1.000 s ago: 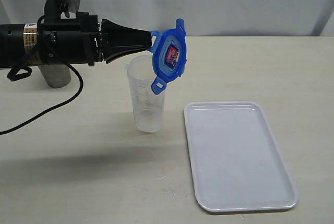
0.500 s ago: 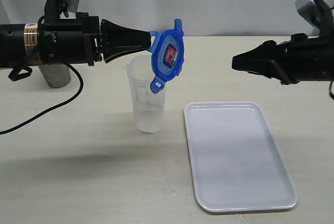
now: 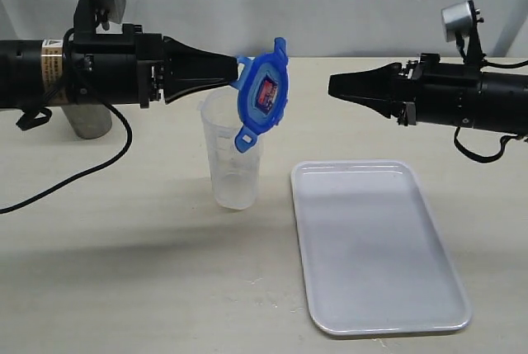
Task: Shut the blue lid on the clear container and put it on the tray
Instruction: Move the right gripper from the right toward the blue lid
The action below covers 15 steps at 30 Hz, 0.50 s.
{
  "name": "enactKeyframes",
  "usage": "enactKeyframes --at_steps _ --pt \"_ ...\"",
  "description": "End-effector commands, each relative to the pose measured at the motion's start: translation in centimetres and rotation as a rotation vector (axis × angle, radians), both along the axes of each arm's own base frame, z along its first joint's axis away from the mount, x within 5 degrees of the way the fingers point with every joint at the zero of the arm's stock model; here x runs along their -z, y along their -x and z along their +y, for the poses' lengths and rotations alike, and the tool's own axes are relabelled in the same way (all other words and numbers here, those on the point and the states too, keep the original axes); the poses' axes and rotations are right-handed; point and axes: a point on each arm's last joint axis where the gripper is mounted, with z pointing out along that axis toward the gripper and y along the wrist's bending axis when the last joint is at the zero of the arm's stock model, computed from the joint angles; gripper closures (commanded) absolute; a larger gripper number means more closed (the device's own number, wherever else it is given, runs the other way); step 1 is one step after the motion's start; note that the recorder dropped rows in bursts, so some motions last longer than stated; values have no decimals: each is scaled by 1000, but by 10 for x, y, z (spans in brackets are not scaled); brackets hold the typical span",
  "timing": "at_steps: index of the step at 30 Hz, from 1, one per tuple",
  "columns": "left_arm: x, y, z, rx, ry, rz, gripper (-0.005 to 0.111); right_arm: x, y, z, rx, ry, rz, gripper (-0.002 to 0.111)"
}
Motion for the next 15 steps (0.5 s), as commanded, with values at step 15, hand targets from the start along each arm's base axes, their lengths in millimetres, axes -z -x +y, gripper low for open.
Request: enactKeyframes --at_steps 15 --pt "6 -6 4 -80 -71 -2 107 -12 2 12 -64 16 -135 74"
